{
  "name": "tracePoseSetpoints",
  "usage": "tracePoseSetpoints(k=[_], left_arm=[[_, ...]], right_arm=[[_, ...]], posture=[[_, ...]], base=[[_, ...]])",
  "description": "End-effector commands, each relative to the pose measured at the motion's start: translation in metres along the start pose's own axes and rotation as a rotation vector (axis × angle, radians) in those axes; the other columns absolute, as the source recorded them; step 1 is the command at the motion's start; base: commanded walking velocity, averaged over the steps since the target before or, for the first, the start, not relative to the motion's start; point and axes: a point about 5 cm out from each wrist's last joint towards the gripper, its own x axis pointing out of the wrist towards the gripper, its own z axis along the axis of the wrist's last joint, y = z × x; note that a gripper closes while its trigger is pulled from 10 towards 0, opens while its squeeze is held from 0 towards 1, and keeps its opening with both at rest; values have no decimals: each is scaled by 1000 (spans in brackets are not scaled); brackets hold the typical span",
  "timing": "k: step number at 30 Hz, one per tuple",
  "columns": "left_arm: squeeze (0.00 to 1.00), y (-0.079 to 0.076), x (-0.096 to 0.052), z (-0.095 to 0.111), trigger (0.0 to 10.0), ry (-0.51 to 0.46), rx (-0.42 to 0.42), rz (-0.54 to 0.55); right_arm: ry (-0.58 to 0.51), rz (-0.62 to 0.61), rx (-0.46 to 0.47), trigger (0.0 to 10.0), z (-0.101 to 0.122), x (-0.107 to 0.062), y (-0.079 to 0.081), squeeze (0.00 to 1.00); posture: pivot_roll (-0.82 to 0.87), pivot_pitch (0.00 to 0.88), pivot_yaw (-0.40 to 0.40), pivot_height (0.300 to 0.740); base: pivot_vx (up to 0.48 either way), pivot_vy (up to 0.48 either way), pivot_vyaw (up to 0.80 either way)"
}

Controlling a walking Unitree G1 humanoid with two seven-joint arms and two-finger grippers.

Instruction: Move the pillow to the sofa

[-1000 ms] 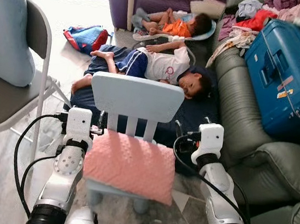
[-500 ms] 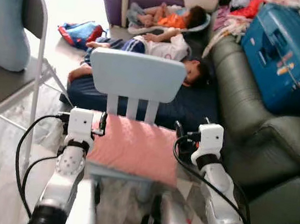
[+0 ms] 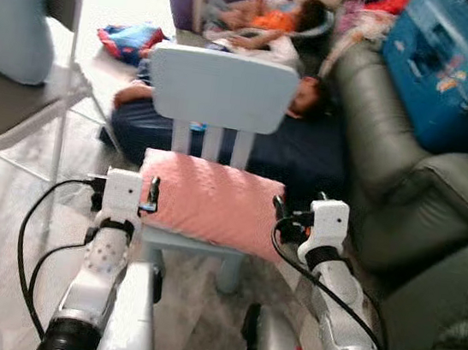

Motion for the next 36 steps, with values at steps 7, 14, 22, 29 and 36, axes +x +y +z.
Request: tracePoseSetpoints(k=[7,14,22,29,36], left_arm=[[0,3,1,-5,10000,34,56,25],[0,4,2,-8,10000,46,83,35],[0,10,3,-11,10000,68,103,58],[0,10,3,-7,10000,46,88,62],[0,13,3,-6,10000,42,82,63]], right_arm=[[2,6,-6,10000,2,3,-3,0],[5,6,-5,10000,1,3,-1,0],[-3,8,4,10000,2,4,1,0],[-5,7,9,10000,3,4,2,0],[-2,0,6,10000,1,4,1,0]], posture=[[-9,101,-71,610],[-8,99,-67,575],[-6,102,-63,531],[-6,103,-60,518],[-2,103,-56,518]], base=[[0,0,0],[0,0,0],[0,0,0],[0,0,0],[0,0,0]])
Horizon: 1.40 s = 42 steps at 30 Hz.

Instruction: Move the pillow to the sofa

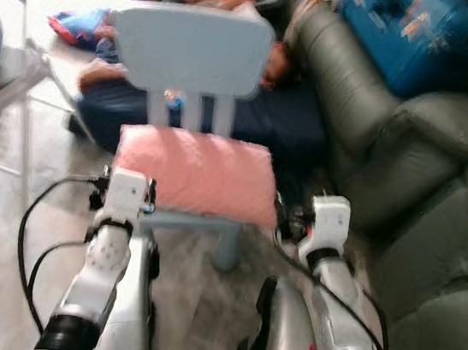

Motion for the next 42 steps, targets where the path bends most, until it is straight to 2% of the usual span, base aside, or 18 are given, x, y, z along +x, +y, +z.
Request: tracePoseSetpoints(k=[1,5,13,19,29,36,42], left_arm=[[0,-1,0,-1,10000,6,3,-10],[0,-2,0,0,10000,2,0,-22],[0,-2,0,0,10000,6,-4,-23],[0,-3,0,-1,10000,17,0,-22],[0,-5,-1,-3,10000,22,7,-36],[0,14,-19,-14,10000,23,-13,-67],[0,17,-29,-15,10000,24,-24,-79]], right_arm=[[15,-7,6,10000,-4,-2,-1,0],[12,7,-19,10000,-4,-2,1,0],[10,21,1,10000,-4,-2,3,0],[9,21,6,10000,-4,-2,4,0],[9,6,8,10000,-4,-3,1,0],[29,-61,16,10000,-12,-19,-12,0],[52,-69,20,10000,-19,-28,-13,0]], posture=[[-2,104,-55,518],[0,105,-55,518],[2,106,-54,518],[0,106,-53,488],[-2,111,-48,488],[6,145,-37,488],[17,157,-38,488]], base=[[0,0,0],[0,0,0],[0,0,0],[0,0,0],[0,0,0],[0,0,0],[0,0,0]])
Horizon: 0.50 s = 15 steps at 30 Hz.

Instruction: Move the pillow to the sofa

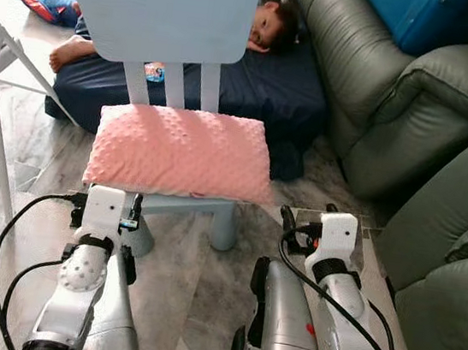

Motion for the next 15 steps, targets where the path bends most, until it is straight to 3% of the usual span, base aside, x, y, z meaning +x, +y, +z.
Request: tracePoseSetpoints(k=[1,5,15], left_arm=[[0,1,-3,-1,10000,3,-1,-11],[0,1,-4,1,10000,-1,-10,-16],[0,0,3,10,10000,-18,-17,-21]], right_arm=[[-1,-14,5,10000,1,-2,-3,0],[-6,11,-20,10000,3,0,0,0],[-16,17,-27,10000,8,8,1,0]], posture=[[17,156,-40,488],[18,154,-41,488],[21,151,-36,488]], base=[[0,0,0],[0,0,0],[0,0,795]])
